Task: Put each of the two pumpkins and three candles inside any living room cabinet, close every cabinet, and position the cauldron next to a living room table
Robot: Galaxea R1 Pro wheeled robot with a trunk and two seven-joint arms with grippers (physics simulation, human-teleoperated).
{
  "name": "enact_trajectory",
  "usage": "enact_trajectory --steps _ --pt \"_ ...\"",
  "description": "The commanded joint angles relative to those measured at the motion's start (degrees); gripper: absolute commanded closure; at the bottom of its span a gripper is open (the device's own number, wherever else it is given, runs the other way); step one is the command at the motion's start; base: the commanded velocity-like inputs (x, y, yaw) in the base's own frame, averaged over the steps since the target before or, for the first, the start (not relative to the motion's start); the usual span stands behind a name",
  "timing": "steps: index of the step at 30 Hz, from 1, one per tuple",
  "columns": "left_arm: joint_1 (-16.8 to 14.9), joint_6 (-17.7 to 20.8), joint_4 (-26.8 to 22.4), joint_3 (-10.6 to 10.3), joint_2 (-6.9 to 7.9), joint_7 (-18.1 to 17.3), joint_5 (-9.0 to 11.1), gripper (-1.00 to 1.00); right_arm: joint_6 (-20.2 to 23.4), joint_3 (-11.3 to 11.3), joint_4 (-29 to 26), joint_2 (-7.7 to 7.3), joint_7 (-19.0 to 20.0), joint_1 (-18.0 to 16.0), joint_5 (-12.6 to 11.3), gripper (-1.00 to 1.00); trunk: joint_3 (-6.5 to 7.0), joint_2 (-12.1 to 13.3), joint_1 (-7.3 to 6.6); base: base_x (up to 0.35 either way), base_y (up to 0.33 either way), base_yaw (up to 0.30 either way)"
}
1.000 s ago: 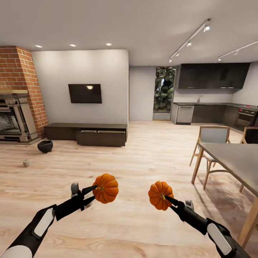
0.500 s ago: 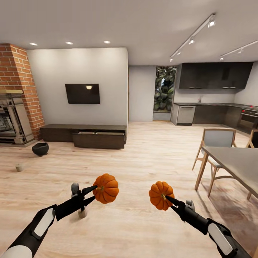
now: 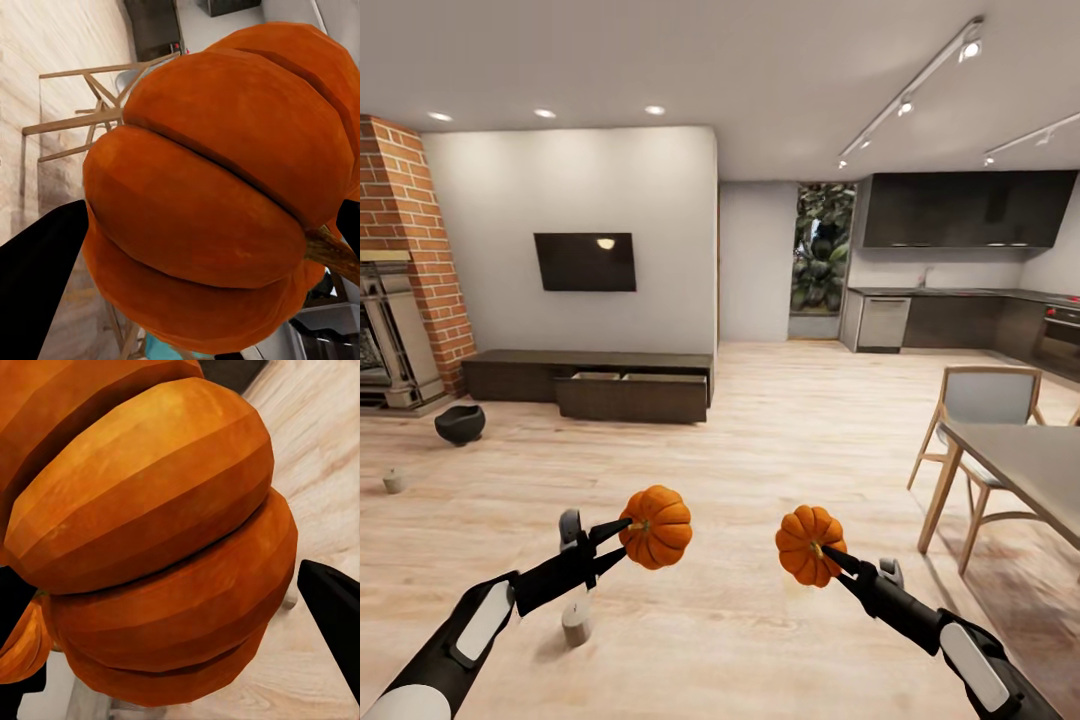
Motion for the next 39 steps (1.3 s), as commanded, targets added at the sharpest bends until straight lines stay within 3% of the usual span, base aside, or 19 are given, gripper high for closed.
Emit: enact_trajectory --steps 1,24,39 --pt "0.0 0.6 0.0 0.1 -0.04 -0.1 0.5 1.00 0.6 -0.1 0.0 0.00 -0.1 -0.1 -0.8 1.00 -0.06 0.0 0.03 0.343 0.000 0.000" --pt "-0.1 0.6 0.0 0.1 -0.11 -0.1 0.4 1.00 0.6 -0.1 0.0 -0.15 -0.1 0.0 -0.8 1.00 -0.06 0.0 0.03 0.343 -0.067 0.000" --pt "0.0 0.6 0.0 0.1 -0.26 0.1 0.3 1.00 0.6 -0.1 0.0 -0.26 -0.1 -0.1 -2.1 1.00 -0.02 0.0 0.03 0.343 -0.093 0.045"
